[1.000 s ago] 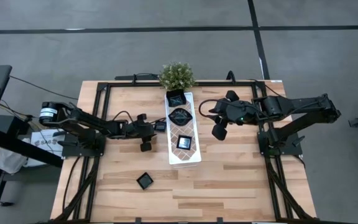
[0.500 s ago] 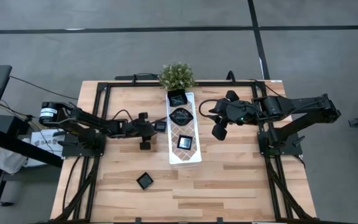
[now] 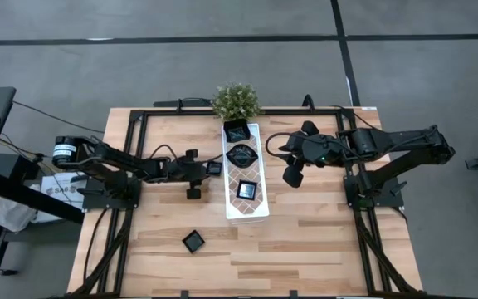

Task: Pick & Place Mini shaped plates
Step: Stack the top square plate on the other square plate on the shelf

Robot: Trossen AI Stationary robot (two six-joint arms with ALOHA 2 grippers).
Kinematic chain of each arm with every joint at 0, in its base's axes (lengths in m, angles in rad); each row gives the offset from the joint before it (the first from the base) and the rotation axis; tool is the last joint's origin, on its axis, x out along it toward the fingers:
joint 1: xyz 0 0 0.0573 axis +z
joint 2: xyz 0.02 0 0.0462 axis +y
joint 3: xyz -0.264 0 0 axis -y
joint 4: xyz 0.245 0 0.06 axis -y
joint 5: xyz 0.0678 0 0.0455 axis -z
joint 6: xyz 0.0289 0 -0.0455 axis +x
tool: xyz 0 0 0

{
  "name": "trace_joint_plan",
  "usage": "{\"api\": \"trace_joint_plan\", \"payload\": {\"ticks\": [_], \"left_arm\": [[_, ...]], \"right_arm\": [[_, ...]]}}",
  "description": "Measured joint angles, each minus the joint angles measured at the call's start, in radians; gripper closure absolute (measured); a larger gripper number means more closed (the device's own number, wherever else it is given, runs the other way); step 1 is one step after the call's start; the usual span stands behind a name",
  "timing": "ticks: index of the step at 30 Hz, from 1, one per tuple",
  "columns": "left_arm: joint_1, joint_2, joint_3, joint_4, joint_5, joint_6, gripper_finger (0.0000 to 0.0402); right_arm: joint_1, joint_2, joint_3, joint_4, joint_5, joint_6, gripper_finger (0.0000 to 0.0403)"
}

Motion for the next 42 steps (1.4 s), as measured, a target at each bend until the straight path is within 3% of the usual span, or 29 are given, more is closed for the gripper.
{"api": "trace_joint_plan", "payload": {"ticks": [10, 27, 35, 42], "left_arm": [[0.000, 0.000, 0.000, 0.000, 0.055, -0.001, 0.0369], [0.000, 0.041, 0.000, 0.011, 0.047, 0.045, 0.0265], [0.000, 0.078, 0.001, 0.031, 0.044, 0.038, 0.0266], [-0.002, 0.077, 0.001, 0.031, 0.047, 0.019, 0.0296]], "right_arm": [[0.001, 0.000, 0.000, 0.000, 0.000, 0.000, 0.0311], [0.001, 0.000, 0.000, -0.001, -0.003, -0.002, 0.0311], [0.001, 0.000, 0.000, -0.001, -0.003, -0.002, 0.0311], [0.001, 0.000, 0.000, -0.001, -0.003, -0.001, 0.0311]]}}
